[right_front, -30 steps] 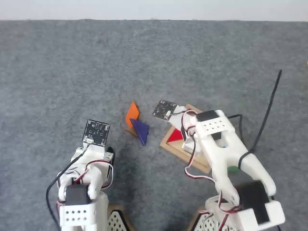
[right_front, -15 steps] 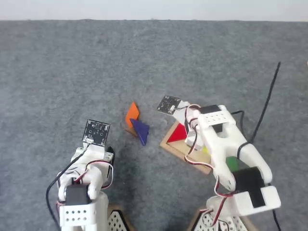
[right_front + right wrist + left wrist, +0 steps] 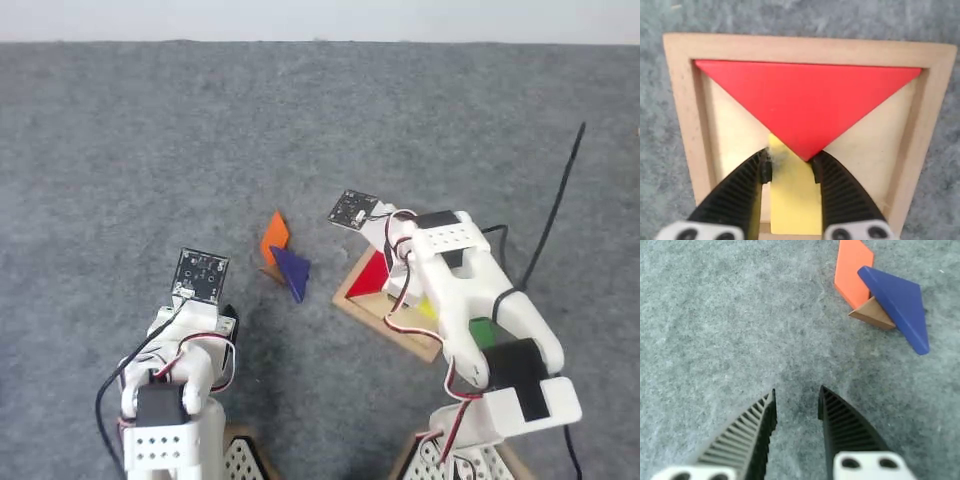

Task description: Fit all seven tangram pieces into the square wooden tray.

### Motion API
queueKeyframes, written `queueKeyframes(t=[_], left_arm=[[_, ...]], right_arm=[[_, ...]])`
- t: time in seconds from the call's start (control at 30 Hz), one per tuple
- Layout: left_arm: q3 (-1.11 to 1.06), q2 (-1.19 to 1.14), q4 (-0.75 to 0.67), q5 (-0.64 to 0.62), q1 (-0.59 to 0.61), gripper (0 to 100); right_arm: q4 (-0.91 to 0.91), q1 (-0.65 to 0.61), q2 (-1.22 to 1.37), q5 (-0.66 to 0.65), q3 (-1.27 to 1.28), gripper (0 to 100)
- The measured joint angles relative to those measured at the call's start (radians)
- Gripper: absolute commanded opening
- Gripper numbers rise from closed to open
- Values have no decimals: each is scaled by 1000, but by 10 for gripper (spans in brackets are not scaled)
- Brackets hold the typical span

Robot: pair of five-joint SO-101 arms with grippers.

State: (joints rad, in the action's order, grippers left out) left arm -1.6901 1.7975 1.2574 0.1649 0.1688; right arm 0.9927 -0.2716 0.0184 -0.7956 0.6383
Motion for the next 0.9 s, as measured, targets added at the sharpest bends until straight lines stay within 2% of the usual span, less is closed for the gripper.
queueKeyframes(t=[0.27, 0.9], left_arm=[[0, 0, 0, 0, 0, 133], [0, 0, 0, 0, 0, 133]], right_arm=[[72, 61, -143, 2, 3, 8], [140, 72, -221, 0, 0, 8]])
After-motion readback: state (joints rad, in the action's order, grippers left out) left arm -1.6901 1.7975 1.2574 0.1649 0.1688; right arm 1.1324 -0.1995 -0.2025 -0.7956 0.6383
